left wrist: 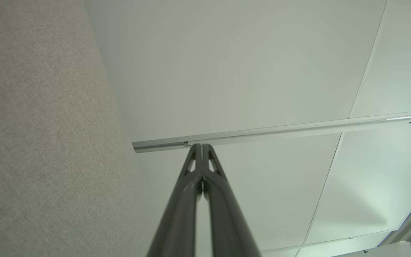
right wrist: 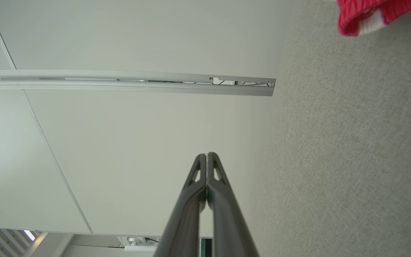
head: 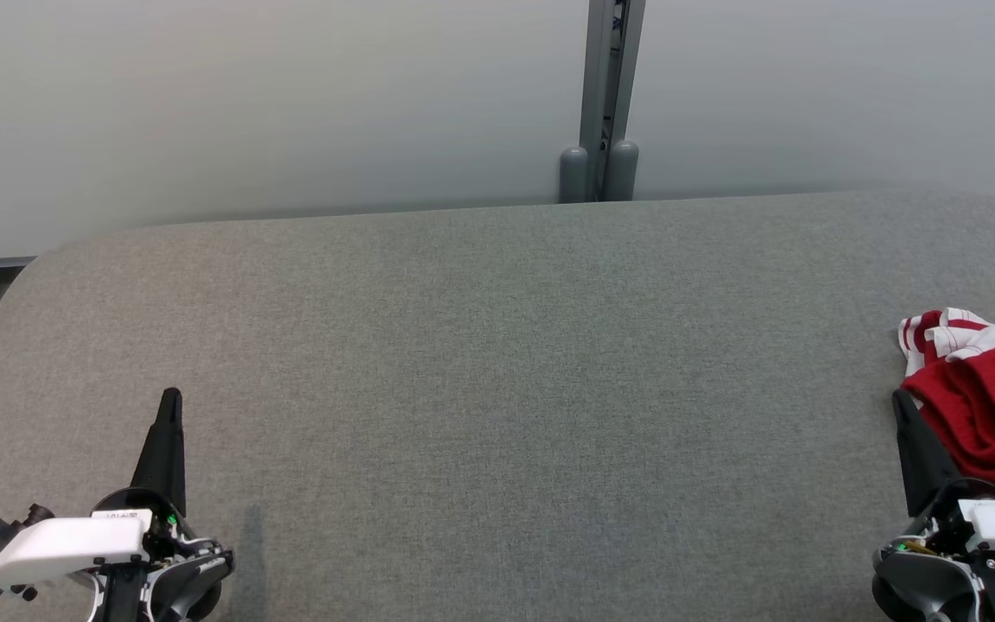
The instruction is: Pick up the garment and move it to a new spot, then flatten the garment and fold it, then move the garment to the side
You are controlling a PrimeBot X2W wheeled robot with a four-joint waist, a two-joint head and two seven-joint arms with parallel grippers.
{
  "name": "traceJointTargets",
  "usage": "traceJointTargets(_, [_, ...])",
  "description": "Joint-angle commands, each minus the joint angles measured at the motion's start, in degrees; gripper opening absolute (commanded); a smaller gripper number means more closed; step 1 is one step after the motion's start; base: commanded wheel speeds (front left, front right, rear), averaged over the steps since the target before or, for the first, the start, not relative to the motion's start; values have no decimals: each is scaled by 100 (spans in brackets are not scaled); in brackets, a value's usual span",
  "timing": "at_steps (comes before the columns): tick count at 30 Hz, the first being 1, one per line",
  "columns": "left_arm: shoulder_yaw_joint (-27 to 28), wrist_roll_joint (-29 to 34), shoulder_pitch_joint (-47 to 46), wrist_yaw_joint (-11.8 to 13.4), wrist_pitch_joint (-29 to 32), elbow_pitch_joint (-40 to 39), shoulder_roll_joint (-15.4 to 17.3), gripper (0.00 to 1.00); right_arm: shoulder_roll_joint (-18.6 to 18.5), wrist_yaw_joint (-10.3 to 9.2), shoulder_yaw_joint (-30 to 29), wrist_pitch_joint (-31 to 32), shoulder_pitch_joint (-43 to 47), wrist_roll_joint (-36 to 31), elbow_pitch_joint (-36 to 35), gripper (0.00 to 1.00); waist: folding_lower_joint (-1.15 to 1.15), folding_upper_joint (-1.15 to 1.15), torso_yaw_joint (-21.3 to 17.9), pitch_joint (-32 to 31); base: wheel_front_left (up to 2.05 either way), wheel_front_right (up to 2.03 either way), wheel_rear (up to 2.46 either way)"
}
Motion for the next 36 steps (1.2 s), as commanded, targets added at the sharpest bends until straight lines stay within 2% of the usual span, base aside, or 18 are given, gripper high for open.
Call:
traceJointTargets(1, [41, -72, -108, -39, 26, 11, 3, 0, -31, 4, -15, 23, -79, 103, 19, 0, 0, 0, 0, 5, 0, 0, 0])
traceJointTargets(36, [60, -37, -102, -37, 44, 9, -11, 0, -31, 3, -12, 22, -73, 88, 18, 0, 0, 0, 0, 5, 0, 0, 0])
